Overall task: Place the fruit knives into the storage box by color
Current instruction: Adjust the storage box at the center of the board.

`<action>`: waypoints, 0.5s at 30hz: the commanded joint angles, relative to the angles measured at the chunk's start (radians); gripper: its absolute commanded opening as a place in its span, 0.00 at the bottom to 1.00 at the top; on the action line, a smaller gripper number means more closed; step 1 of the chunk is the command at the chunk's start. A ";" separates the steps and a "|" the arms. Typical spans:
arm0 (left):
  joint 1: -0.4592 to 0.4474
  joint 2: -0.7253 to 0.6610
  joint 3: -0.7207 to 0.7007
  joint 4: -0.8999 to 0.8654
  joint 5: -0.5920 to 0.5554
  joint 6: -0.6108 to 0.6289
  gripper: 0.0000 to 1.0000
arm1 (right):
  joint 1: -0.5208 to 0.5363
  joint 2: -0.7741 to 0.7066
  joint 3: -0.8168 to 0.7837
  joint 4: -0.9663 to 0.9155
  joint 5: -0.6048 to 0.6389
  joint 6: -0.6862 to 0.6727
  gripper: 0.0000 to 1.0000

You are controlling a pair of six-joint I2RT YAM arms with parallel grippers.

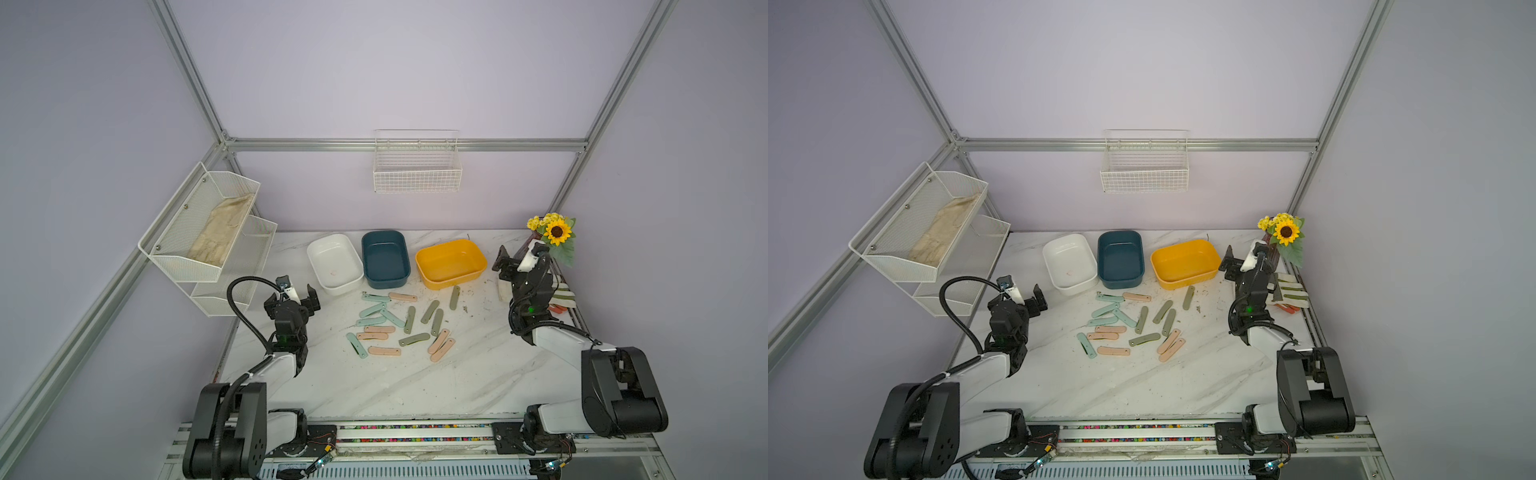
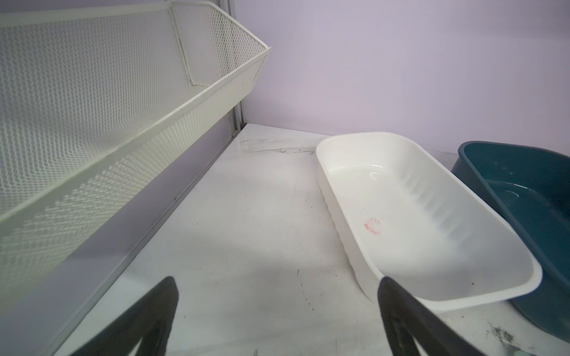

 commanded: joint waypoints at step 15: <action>-0.059 -0.209 0.351 -0.825 0.325 -0.485 1.00 | 0.011 0.143 0.472 -0.820 -0.360 0.223 0.79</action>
